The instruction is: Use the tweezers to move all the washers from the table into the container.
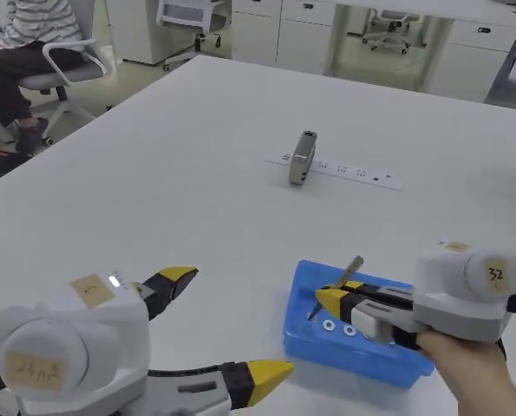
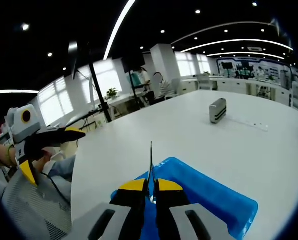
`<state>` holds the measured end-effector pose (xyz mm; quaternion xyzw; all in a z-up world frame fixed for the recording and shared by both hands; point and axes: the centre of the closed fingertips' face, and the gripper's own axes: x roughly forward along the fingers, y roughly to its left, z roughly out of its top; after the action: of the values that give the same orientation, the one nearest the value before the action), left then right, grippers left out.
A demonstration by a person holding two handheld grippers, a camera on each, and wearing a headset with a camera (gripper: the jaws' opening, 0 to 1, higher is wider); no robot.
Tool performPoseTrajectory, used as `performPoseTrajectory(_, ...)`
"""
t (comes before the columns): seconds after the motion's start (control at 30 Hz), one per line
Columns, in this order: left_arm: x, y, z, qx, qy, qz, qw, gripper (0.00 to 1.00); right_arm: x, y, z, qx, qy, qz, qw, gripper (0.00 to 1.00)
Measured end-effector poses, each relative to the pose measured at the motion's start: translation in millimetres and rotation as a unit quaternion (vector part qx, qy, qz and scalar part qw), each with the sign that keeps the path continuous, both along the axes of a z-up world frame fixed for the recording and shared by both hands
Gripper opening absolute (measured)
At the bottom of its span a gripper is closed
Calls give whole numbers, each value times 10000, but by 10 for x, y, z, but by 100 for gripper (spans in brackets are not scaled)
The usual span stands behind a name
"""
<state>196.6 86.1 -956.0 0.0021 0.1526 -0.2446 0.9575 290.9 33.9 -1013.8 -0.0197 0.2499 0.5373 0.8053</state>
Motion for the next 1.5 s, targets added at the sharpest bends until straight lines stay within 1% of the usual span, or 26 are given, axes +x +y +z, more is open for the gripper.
performPoseTrajectory(0.37, 2, 1, -2, -40, 20, 2, 10000, 89, 33, 32, -111, -310, -200, 163, 9992, 3)
performPoseTrajectory(0.43, 15, 19, 36, -81, -72, 55, 9999, 89, 32, 32, -118, -342, -224, 186, 9990, 3)
performPoseTrajectory(0.5, 19, 24, 39, -164, -50, 69, 9998, 89, 35, 35, -121, -362, -264, 209, 9988, 3)
performPoseTrajectory(0.63, 23, 23, 37, -154, -54, 69, 9998, 89, 38, 47, -137, -412, -328, 254, 9983, 3)
performPoseTrajectory(0.67, 25, 25, 42, -133, -73, 77, 9999, 89, 27, 52, -146, -433, -352, 287, 9980, 3)
performPoseTrajectory(0.7, 28, 35, 61, -126, -121, 109, 9998, 89, 9, 56, -174, -512, -390, 354, 9973, 3)
performPoseTrajectory(0.73, 30, 43, 76, -134, -156, 136, 9997, 89, 4, 53, -178, -548, -464, 384, 9967, 3)
performPoseTrajectory(0.77, 33, 54, 94, -147, -191, 172, 9996, 89, -2, 74, -183, -567, -477, 394, 9965, 3)
performPoseTrajectory(0.87, 31, 54, 99, -127, -206, 183, 9995, 89, 2, 84, -167, -581, -566, 410, 9959, 3)
performPoseTrajectory(1.07, 14, -12, 85, 70, -226, 28, 9997, 89, -8, 101, -171, -652, -716, 473, 9942, 3)
performPoseTrajectory(1.2, 8, -20, 75, 83, -203, -3, 9998, 89, 0, 110, -165, -634, -654, 430, 9949, 4)
performPoseTrajectory(1.3, 12, -7, 65, 88, -180, 21, 9998, 89, 0, 121, -162, -664, -685, 488, 9942, 4)
performPoseTrajectory(1.43, 18, 12, 63, 61, -170, 62, 9998, 89, 8, 115, -107, -549, -661, 410, 9955, 4)
performPoseTrajectory(1.5, 16, 2, 52, 52, -138, 40, 9999, 89, 4, 110, -80, -527, -698, 399, 9954, 4)
